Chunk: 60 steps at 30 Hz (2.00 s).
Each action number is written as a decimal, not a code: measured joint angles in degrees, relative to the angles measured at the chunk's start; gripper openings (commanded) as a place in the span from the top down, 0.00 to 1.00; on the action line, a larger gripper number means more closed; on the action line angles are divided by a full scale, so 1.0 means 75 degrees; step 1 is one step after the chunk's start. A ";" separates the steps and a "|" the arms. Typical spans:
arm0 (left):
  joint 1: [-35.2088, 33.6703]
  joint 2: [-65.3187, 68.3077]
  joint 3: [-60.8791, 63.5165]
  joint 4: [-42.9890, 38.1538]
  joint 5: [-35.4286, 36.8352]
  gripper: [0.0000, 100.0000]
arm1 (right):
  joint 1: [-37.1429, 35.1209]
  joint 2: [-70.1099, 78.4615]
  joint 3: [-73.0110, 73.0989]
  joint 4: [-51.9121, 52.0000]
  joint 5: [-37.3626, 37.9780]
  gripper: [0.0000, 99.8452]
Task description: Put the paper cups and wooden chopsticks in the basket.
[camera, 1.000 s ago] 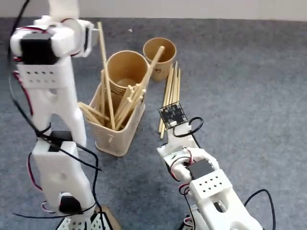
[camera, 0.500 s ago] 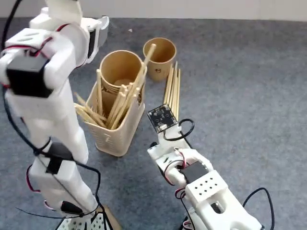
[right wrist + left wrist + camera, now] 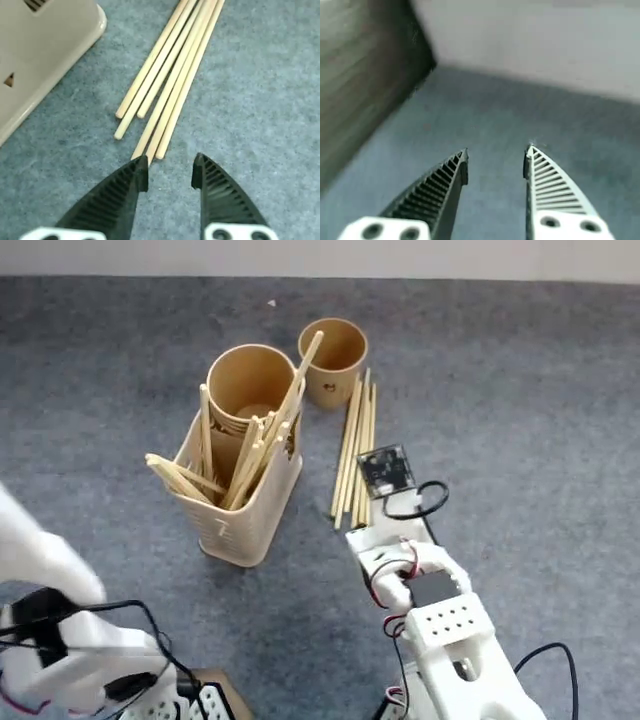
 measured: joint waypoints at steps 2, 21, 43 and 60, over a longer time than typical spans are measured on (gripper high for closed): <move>-0.0164 0.0000 0.1606 0.0000 0.0012 0.79 | 0.0023 0.0211 -0.0352 0.0399 0.0000 0.84; 0.0656 0.0023 1.0561 -0.4220 0.2860 0.71 | 0.0023 0.5919 -0.3950 -0.0656 -0.0352 0.84; 0.0656 0.0023 1.0596 -0.4302 0.2872 0.71 | 0.0891 0.7115 -0.5169 0.0070 -0.0363 0.84; 0.0656 0.0023 1.0596 -0.4302 0.2872 0.71 | 0.1090 0.7560 -0.5298 0.0070 -0.0211 0.84</move>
